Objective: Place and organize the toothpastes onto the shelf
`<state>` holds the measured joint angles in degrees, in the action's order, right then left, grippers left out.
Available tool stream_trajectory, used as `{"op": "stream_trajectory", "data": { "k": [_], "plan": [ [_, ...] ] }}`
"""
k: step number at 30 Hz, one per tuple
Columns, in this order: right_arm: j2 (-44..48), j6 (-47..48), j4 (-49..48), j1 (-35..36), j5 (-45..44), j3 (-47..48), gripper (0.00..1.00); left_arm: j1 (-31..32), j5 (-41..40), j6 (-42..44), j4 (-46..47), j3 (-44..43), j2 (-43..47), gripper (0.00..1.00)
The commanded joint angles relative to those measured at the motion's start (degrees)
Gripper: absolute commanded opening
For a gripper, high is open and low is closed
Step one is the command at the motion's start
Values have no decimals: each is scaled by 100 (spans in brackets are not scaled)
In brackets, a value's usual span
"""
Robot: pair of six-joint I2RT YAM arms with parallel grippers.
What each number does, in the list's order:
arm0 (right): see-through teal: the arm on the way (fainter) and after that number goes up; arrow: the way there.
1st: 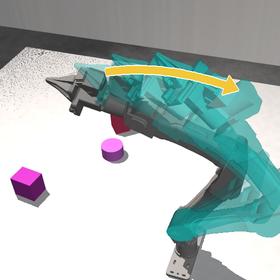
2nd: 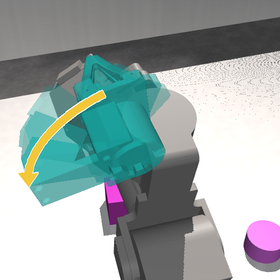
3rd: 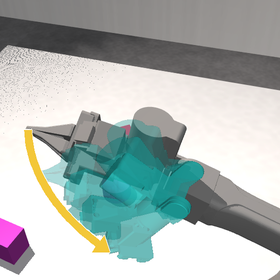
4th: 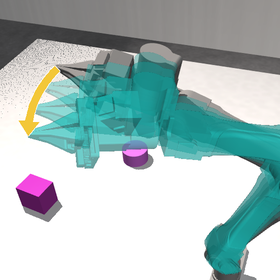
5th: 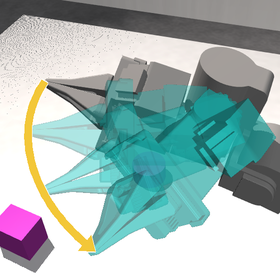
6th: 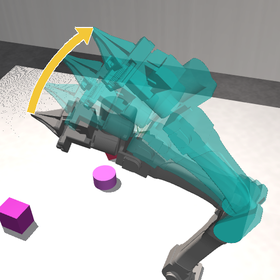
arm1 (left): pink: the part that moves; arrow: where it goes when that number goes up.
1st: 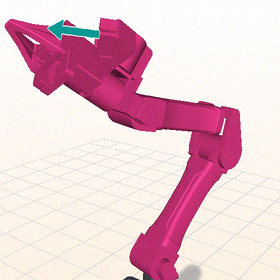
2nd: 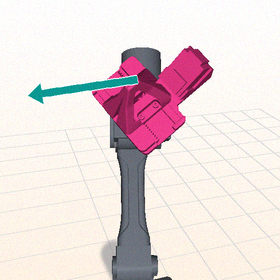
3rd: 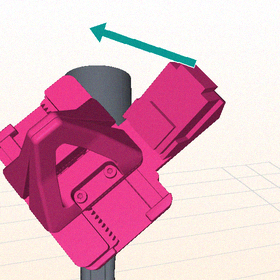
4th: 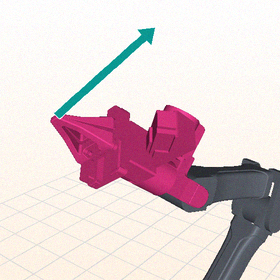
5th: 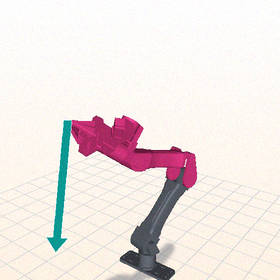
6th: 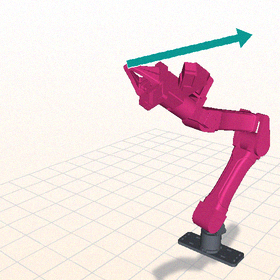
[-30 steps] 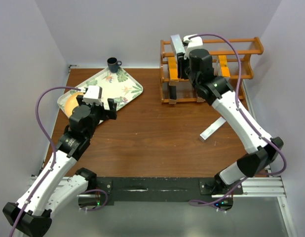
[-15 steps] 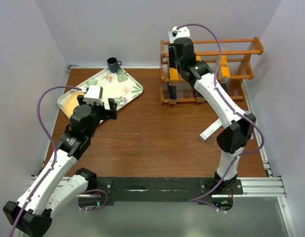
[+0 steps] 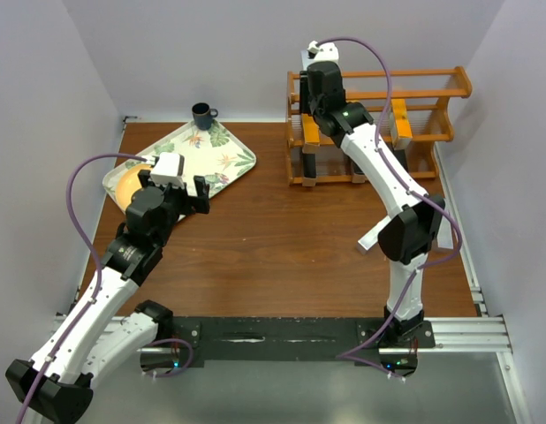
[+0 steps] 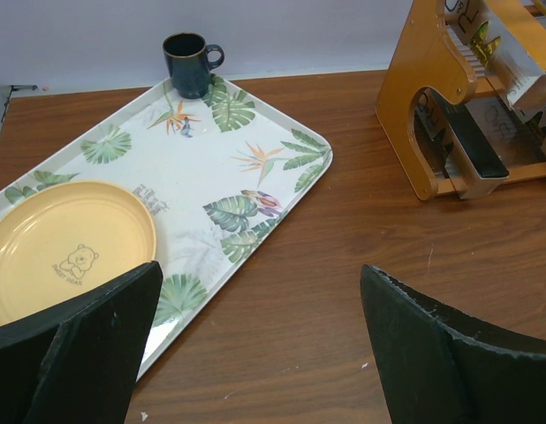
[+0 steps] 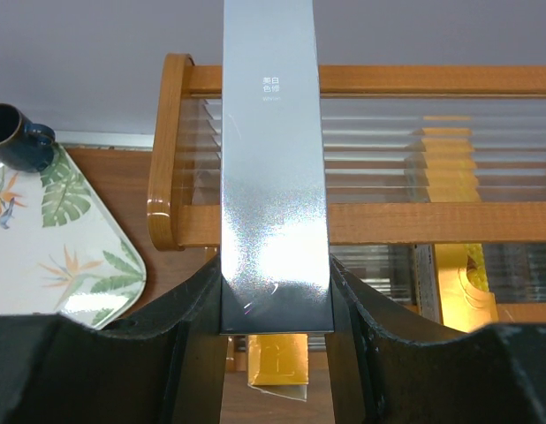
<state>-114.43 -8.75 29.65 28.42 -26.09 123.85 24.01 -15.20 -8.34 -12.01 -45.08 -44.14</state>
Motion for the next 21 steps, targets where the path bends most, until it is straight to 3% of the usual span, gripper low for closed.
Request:
{"op": "stream_trajectory", "data": {
  "k": [1, 4, 8, 14, 21],
  "plan": [
    [44, -232, -258, -39, -125, 324, 20, -37, -62, 34, 173, 52, 28, 100],
    [26, -302, -214, -39, -107, 341, 22, -37, -44, 34, 181, 61, 28, 100],
    [35, -320, -161, -30, -134, 342, 38, -45, -36, 43, 173, 70, 28, 100],
    [149, -373, -249, -39, -90, 131, 52, -37, -18, 43, 190, 61, 37, 100],
    [281, -408, -328, -39, -2, -36, 61, -37, -9, 43, 190, 78, 37, 100]
  ]
}}
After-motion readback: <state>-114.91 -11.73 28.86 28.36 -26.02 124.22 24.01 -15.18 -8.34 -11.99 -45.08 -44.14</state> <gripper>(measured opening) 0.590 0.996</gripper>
